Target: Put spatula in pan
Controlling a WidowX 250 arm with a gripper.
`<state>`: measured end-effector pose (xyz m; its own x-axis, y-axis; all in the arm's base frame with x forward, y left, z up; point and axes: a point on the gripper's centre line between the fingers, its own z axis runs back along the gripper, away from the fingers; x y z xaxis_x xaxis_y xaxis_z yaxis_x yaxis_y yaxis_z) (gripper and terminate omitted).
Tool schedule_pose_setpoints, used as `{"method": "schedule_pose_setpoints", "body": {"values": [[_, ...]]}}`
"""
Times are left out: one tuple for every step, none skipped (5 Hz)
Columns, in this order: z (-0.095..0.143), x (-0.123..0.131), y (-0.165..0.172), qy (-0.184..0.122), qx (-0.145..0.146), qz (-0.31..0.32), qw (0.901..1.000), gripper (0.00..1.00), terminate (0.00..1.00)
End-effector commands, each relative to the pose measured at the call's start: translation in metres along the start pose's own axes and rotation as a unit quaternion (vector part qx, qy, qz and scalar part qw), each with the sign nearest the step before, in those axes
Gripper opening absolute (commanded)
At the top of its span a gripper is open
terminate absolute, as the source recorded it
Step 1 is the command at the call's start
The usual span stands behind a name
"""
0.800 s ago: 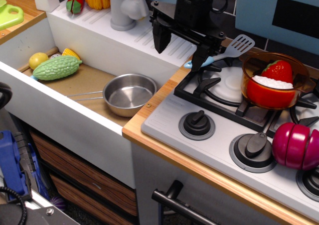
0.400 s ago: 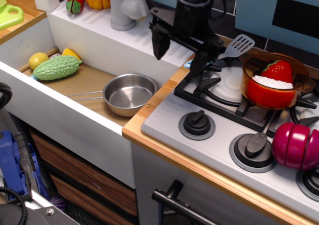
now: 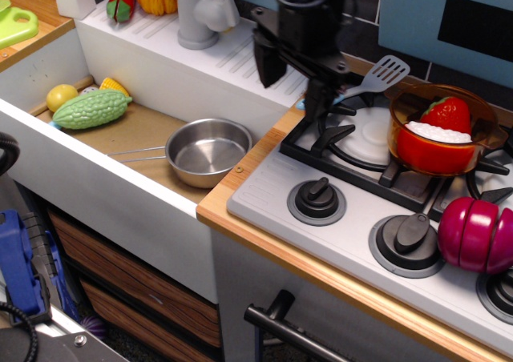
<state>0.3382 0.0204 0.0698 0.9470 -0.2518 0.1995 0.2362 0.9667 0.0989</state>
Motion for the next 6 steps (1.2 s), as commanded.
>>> {"method": "schedule_pose_setpoints", "body": {"values": [[0.003,0.016,0.009,-0.042,-0.002,-0.021,0.9989,1.0,0.0],[-0.006,0.02,0.009,-0.057,-0.006,-0.019,0.9982,1.0,0.0],[-0.012,0.023,0.004,-0.068,-0.006,-0.019,0.9975,1.0,0.0],[-0.022,0.024,0.005,-0.084,-0.017,-0.021,0.9961,1.0,0.0],[-0.03,0.026,0.005,-0.091,-0.026,-0.019,0.9954,1.0,0.0],[-0.036,0.026,0.004,-0.09,-0.035,-0.013,0.9952,0.0,0.0]]}}
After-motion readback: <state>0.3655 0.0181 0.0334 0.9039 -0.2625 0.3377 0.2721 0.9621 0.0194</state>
